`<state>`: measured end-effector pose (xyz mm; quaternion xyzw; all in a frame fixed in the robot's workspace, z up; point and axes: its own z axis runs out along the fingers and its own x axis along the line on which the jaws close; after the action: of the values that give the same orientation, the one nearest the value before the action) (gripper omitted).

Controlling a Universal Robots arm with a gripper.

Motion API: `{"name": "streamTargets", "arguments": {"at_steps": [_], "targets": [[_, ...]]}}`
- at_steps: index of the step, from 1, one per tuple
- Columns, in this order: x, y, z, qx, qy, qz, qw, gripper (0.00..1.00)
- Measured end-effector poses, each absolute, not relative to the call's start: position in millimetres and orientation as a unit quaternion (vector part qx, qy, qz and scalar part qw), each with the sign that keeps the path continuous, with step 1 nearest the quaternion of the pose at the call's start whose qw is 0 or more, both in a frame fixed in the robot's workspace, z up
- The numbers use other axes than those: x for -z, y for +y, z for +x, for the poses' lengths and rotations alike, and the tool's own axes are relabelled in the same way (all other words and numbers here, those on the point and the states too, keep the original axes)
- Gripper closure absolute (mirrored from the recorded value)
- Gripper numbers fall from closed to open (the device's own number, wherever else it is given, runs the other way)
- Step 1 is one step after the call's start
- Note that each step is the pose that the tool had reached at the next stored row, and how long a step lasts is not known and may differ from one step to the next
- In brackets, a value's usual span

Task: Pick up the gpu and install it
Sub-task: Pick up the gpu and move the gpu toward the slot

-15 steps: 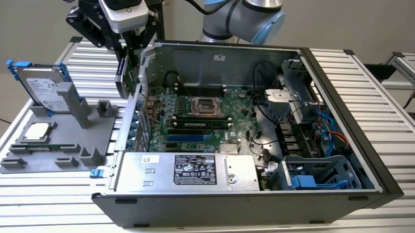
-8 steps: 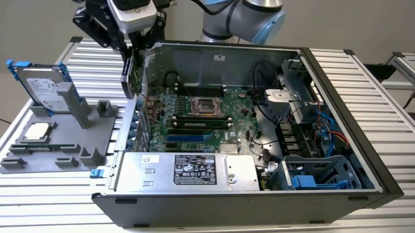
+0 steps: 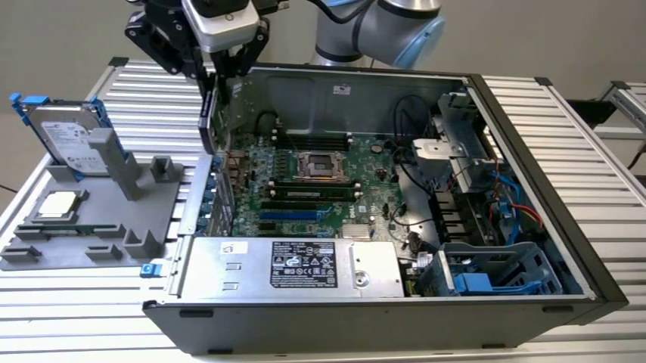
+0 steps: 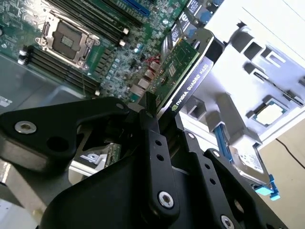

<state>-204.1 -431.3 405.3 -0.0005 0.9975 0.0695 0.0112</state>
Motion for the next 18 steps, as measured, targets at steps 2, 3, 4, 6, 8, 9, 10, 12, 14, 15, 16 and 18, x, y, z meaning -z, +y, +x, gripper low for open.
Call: {"name": "streamTargets", "arguments": {"at_steps": [2, 3, 4, 6, 8, 9, 10, 12, 14, 15, 16, 18], "targets": [[-405, -431, -202, -0.07, 0.998, -0.001, 0.011, 1.0], [-405, -431, -200, -0.07, 0.998, -0.001, 0.011, 1.0], [-405, -431, -199, -0.069, 0.998, -0.001, 0.011, 1.0], [-405, -431, -197, -0.07, 0.998, -0.001, 0.011, 1.0], [-405, -431, -194, -0.069, 0.998, -0.001, 0.011, 1.0], [-405, -431, -193, -0.069, 0.998, -0.001, 0.011, 1.0], [-405, -431, -192, -0.069, 0.998, -0.001, 0.011, 1.0], [-405, -431, -189, -0.07, 0.998, -0.001, 0.011, 1.0], [-405, -431, -187, -0.069, 0.998, -0.001, 0.011, 1.0], [-405, -431, -186, -0.07, 0.998, -0.001, 0.011, 1.0], [-405, -431, -184, -0.07, 0.998, -0.001, 0.011, 1.0], [-405, -431, -182, -0.07, 0.998, -0.001, 0.011, 1.0]]}}
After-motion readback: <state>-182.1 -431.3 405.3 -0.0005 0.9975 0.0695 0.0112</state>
